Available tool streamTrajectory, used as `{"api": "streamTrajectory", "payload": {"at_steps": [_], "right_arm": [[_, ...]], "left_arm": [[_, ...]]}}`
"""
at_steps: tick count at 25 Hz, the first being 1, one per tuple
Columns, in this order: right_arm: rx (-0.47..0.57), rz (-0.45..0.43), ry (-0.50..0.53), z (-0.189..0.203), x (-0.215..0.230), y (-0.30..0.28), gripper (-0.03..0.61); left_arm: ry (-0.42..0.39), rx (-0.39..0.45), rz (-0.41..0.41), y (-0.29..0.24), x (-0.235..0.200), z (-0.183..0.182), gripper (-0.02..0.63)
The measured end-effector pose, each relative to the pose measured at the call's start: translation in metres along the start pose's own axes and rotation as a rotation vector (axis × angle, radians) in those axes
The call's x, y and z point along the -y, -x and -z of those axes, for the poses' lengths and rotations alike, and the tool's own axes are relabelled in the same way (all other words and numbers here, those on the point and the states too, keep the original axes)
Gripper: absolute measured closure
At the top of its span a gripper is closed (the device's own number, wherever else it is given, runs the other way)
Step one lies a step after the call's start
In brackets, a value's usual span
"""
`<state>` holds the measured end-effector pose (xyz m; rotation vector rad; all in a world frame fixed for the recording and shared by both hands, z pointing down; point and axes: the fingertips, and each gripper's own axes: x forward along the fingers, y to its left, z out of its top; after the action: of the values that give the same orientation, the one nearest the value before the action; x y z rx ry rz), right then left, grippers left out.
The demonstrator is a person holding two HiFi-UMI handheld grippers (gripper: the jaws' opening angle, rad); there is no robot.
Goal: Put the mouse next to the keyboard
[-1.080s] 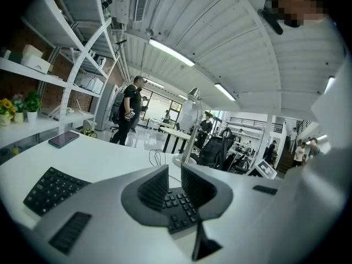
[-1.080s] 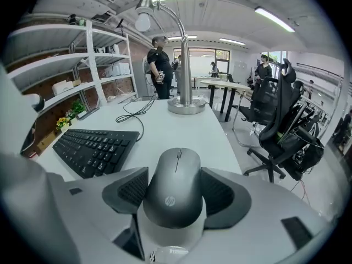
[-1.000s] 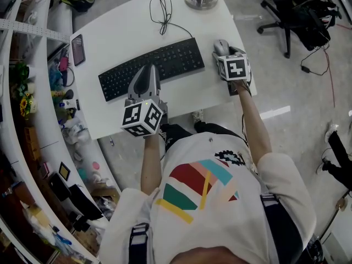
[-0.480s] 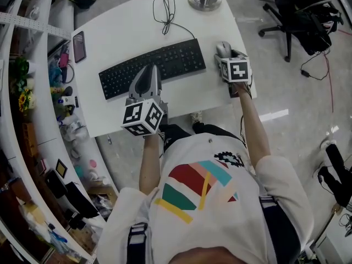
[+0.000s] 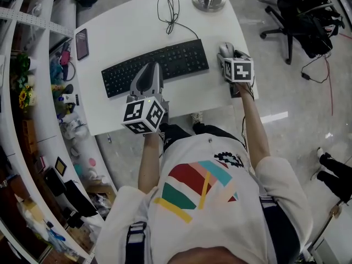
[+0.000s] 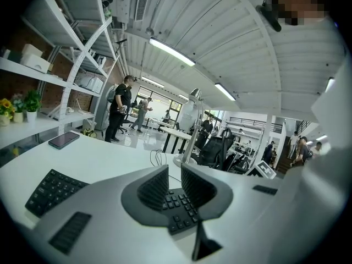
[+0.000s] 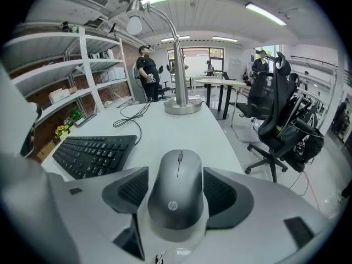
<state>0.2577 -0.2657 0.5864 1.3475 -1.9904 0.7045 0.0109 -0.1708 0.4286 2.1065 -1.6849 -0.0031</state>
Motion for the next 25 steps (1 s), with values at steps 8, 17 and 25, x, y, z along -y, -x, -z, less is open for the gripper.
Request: {"api": "streamTrajectory", "payload": {"at_steps": [8,17,25], "right_arm": [[0.19,-0.027,-0.003,-0.069,-0.033,0.052,0.284],[0.511,-0.266,0.055,-0.173,-0.153,0.151,0.296],[0.669,-0.367,0.109,-0.197,-0.256,0.202,0.555]], "left_arm": [[-0.031,0.035,0.014,0.008,-0.004,-0.03,0.515],[-0.077,0.2,-0.012,0.044,-0.028,-0.111,0.554],[-0.152,0.261,-0.043,0.08,-0.065,-0.152,0.569]]}}
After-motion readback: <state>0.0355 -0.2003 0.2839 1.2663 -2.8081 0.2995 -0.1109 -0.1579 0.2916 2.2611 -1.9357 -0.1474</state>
